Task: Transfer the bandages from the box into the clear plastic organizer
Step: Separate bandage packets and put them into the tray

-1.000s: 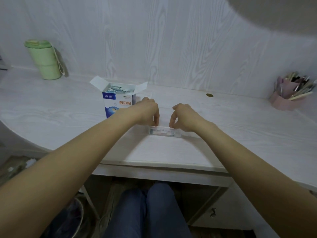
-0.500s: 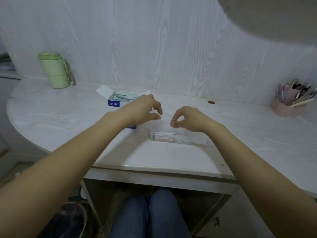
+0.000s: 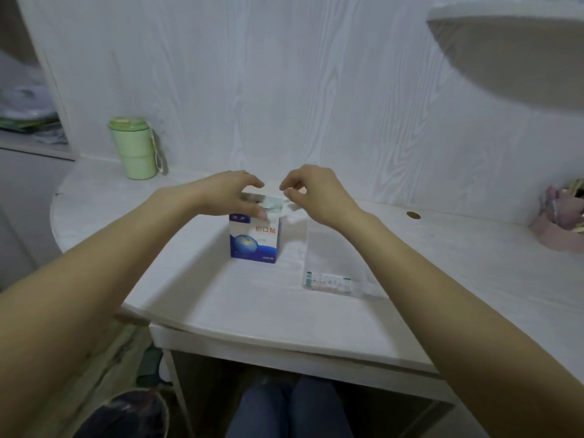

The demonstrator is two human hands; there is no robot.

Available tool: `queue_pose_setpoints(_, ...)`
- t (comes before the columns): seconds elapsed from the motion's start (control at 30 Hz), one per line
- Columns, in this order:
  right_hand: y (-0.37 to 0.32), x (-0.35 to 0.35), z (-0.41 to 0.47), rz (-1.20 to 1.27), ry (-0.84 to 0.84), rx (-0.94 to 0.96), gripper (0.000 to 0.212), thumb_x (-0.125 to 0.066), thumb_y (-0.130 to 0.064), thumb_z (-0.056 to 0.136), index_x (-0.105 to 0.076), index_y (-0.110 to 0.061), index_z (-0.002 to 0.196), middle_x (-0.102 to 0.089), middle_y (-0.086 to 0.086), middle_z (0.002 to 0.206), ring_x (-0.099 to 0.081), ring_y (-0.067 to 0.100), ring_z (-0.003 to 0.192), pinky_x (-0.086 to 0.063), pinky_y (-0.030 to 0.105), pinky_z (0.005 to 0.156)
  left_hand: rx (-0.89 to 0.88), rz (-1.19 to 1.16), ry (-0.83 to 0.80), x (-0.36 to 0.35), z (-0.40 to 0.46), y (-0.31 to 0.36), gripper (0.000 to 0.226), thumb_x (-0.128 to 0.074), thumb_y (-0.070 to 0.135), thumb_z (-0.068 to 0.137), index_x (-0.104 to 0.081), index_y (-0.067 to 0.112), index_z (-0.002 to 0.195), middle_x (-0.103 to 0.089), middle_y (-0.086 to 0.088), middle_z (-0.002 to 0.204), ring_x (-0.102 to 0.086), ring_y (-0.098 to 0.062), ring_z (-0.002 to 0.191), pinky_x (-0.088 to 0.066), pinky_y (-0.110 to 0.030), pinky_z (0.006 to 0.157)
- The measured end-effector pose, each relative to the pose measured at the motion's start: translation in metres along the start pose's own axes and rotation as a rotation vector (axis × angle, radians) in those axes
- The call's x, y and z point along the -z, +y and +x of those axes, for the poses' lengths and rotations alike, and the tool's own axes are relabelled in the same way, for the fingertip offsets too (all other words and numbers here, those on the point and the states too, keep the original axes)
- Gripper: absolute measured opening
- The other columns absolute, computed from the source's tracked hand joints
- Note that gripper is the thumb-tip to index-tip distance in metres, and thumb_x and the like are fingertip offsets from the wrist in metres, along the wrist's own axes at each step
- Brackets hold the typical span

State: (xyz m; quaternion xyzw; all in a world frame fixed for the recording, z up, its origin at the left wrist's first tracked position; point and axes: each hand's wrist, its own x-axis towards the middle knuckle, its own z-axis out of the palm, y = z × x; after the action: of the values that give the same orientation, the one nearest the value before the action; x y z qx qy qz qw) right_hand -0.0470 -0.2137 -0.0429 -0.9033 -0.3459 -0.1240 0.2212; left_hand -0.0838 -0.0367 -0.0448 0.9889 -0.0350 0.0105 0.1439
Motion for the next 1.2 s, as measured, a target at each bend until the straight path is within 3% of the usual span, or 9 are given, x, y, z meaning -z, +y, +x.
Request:
queue_pose_setpoints(0.1, -0.003, -0.011, 0.018, -0.042, -0.075, -0.03, 0.022, -0.053, -0.014, 0.094, -0.067, -0.01, 0.11, -0.062, 0.007, 0.114, -0.059, 0.02, 0.101, -0.042, 0.025, 0.084, 0.024, 0.019, -0.092, 0.001, 0.007, -0.015, 0.087, -0.077, 0.036, 0.074, -0.031, 0.015, 0.145, -0.037, 0.0, 0.148, -0.036, -0.018, 0.133, -0.028, -0.025, 0.104)
queue_pose_setpoints(0.2, -0.003, -0.021, 0.027, 0.015, -0.137, -0.098, 0.019, -0.057, -0.013, 0.091, -0.068, -0.011, 0.106, -0.067, 0.006, 0.109, -0.061, 0.019, 0.089, -0.052, 0.032, 0.08, -0.013, 0.011, -0.08, -0.003, 0.011, -0.026, 0.084, -0.079, 0.03, 0.073, -0.037, 0.013, 0.143, -0.044, -0.002, 0.141, -0.043, -0.019, 0.125, -0.031, -0.021, 0.096)
queue_pose_setpoints(0.33, -0.002, -0.029, 0.03, 0.02, -0.134, -0.073, 0.015, -0.061, -0.017, 0.089, -0.07, -0.015, 0.101, -0.067, -0.003, 0.101, -0.057, 0.012, 0.088, -0.045, 0.023, 0.07, -0.084, -0.093, 0.023, -0.01, 0.006, -0.034, 0.078, -0.082, 0.024, 0.069, -0.045, 0.012, 0.137, -0.05, -0.003, 0.13, -0.047, -0.017, 0.115, -0.029, -0.014, 0.083)
queue_pose_setpoints(0.47, -0.012, -0.03, 0.023, 0.141, -0.068, -0.037, 0.008, -0.064, -0.013, 0.085, -0.071, -0.013, 0.089, -0.05, -0.018, 0.074, -0.058, 0.007, 0.079, -0.039, 0.011, 0.053, -0.163, -0.14, 0.113, -0.016, -0.004, -0.035, 0.076, -0.085, 0.024, 0.064, -0.05, 0.015, 0.13, -0.051, 0.0, 0.118, -0.047, -0.012, 0.105, -0.032, -0.018, 0.08)
queue_pose_setpoints(0.6, -0.031, -0.039, 0.017, 0.15, -0.113, 0.024, 0.004, -0.07, -0.013, 0.08, -0.073, -0.01, 0.081, -0.052, -0.011, 0.07, -0.054, 0.004, 0.068, -0.042, 0.016, 0.065, -0.215, -0.164, 0.185, -0.023, -0.011, -0.034, 0.065, -0.085, 0.025, 0.062, -0.054, 0.017, 0.119, -0.049, 0.003, 0.106, -0.041, -0.01, 0.095, -0.03, -0.017, 0.069)
queue_pose_setpoints(0.7, -0.038, -0.046, 0.017, 0.128, -0.14, 0.017, 0.003, -0.071, -0.009, 0.076, -0.074, -0.008, 0.075, -0.06, 0.001, 0.076, -0.059, 0.017, 0.074, -0.047, 0.029, 0.066, -0.223, -0.191, 0.201, -0.026, -0.014, -0.034, 0.06, -0.085, 0.023, 0.061, -0.055, 0.016, 0.114, -0.047, 0.005, 0.101, -0.04, -0.009, 0.09, -0.033, -0.007, 0.07)
queue_pose_setpoints(0.87, -0.038, -0.05, 0.02, 0.058, -0.152, -0.028, 0.011, -0.064, -0.006, 0.079, -0.074, -0.005, 0.074, -0.062, 0.004, 0.076, -0.059, 0.021, 0.072, -0.049, 0.037, 0.067, -0.212, -0.231, 0.219, -0.03, -0.015, -0.038, 0.069, -0.085, 0.021, 0.062, -0.051, 0.018, 0.122, -0.052, 0.004, 0.111, -0.042, -0.007, 0.095, -0.03, -0.001, 0.073)
queue_pose_setpoints(1.0, -0.039, -0.054, 0.022, -0.011, -0.169, -0.024, 0.011, -0.063, -0.003, 0.078, -0.072, -0.002, 0.071, -0.063, 0.007, 0.073, -0.059, 0.025, 0.071, -0.047, 0.037, 0.062, -0.198, -0.253, 0.23, -0.031, -0.017, -0.037, 0.07, -0.084, 0.019, 0.064, -0.051, 0.018, 0.125, -0.055, 0.001, 0.116, -0.044, -0.009, 0.099, -0.031, -0.016, 0.071)
queue_pose_setpoints(1.2, -0.032, -0.058, 0.021, -0.002, -0.154, -0.016, 0.018, -0.056, -0.003, 0.084, -0.067, 0.003, 0.07, -0.063, 0.013, 0.082, -0.058, 0.025, 0.071, -0.047, 0.04, 0.064, -0.188, -0.235, 0.189, -0.029, -0.015, -0.034, 0.071, -0.082, 0.017, 0.067, -0.05, 0.017, 0.13, -0.055, 0.0, 0.122, -0.049, -0.014, 0.107, -0.035, -0.022, 0.085)
